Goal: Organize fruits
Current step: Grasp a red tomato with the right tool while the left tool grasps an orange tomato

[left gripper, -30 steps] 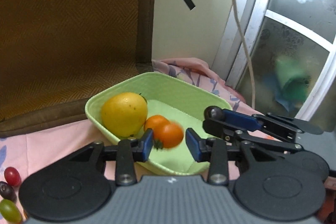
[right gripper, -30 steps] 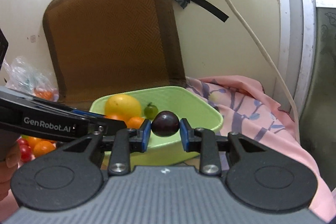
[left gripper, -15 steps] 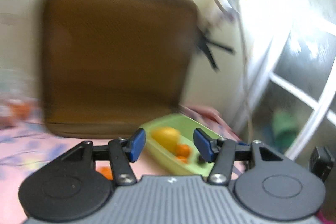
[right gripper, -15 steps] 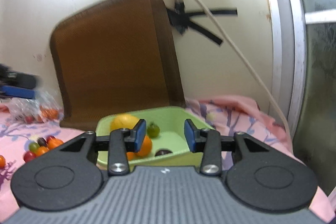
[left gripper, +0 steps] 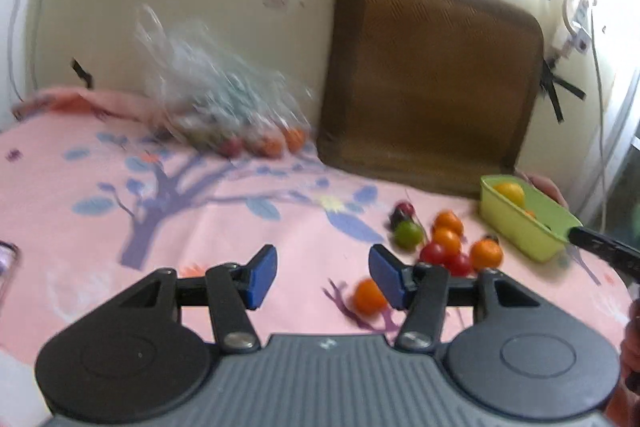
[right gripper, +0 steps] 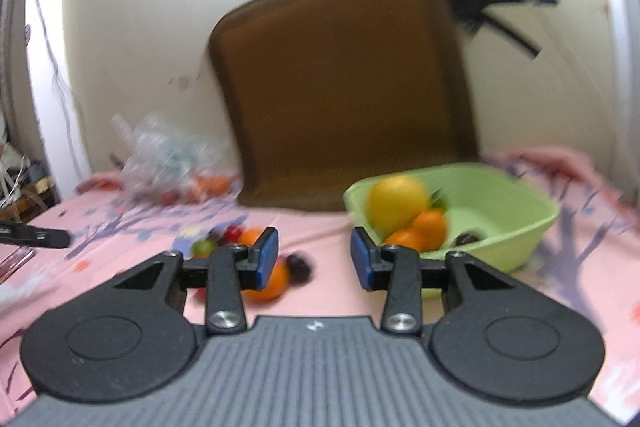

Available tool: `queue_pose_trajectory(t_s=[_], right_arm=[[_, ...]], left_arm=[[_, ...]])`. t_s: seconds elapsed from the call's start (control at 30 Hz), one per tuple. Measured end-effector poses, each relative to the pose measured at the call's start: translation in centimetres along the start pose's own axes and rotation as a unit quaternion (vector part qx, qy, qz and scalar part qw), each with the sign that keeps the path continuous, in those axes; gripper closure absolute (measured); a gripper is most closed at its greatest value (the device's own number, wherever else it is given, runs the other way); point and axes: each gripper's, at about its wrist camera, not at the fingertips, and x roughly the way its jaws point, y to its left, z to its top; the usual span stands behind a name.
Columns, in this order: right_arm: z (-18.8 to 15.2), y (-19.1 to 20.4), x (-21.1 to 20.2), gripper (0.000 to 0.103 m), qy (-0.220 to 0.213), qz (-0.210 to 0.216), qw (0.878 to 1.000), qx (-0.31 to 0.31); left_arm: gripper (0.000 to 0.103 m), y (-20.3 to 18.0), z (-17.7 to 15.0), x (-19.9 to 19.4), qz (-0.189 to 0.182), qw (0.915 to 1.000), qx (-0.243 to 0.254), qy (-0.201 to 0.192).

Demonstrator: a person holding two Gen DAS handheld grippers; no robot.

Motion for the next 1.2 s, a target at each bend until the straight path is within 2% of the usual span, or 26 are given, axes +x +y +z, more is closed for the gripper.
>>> queue_pose_trajectory(t_s=[0.13, 0.3, 0.4, 0.57, 0.73, 0.8, 0.87, 0.9, 1.03, 1.13, 1.2], right_arm=[[-0.8, 2.7, 1.3, 0.06, 0.035, 0.019, 0.999, -0.015], [-1.2, 6.5, 3.6, 0.06, 0.062, 0.041, 0.995, -0.068], [-1.5, 8.4, 5.2, 0.061, 0.074, 0.039, 0.991, -0.104], [-1.7, 9.5, 8.1, 0.061, 0.104, 0.025, 0.986, -0.126], [-1.7, 9.1, 9.7, 0.061, 0.139, 0.009, 0.984, -0.11], [-1.8, 8.9, 9.7, 0.065, 0.142, 0.012, 0.984, -0.106], [-1.9, 9.1, 9.4, 0.071, 0.137, 0.014, 0.984, -0.111], [-2.0, 9.2, 9.1, 0.071, 0.132, 0.012, 0.985, -0.114], [-2.3, 9.2, 7.3, 0.072, 0.118, 0.026, 0.987, -0.106], [-2.8, 9.2, 5.3, 0.072, 0.104, 0.026, 0.989, -0.102], [-3.1, 9.0, 3.7, 0.072, 0.093, 0.022, 0.99, -0.099]], left_arm=[[0.047, -1.3, -0.8, 1.8, -0.025, 0.9994, 0.022, 0.012], [0.047, -2.1, -1.8, 3.6, -0.043, 0.9978, 0.046, 0.022], [0.047, -2.5, -2.2, 4.4, -0.039, 0.9972, 0.058, 0.023], [0.048, -2.2, -2.7, 5.4, -0.031, 0.9969, 0.063, 0.034], [0.051, -2.6, -2.8, 5.7, -0.031, 0.9961, 0.073, 0.039], [0.057, -2.6, -2.8, 6.1, -0.026, 0.9961, 0.07, 0.046], [0.071, -2.5, -2.7, 6.3, -0.03, 0.9961, 0.069, 0.047], [0.073, -2.5, -2.8, 6.3, -0.039, 0.9957, 0.07, 0.047], [0.073, -3.0, -3.1, 5.6, -0.032, 0.9954, 0.082, 0.037], [0.073, -3.7, -3.6, 4.6, -0.065, 0.9946, 0.07, 0.04], [0.073, -4.8, -4.2, 4.0, -0.077, 0.9932, 0.079, 0.037]])
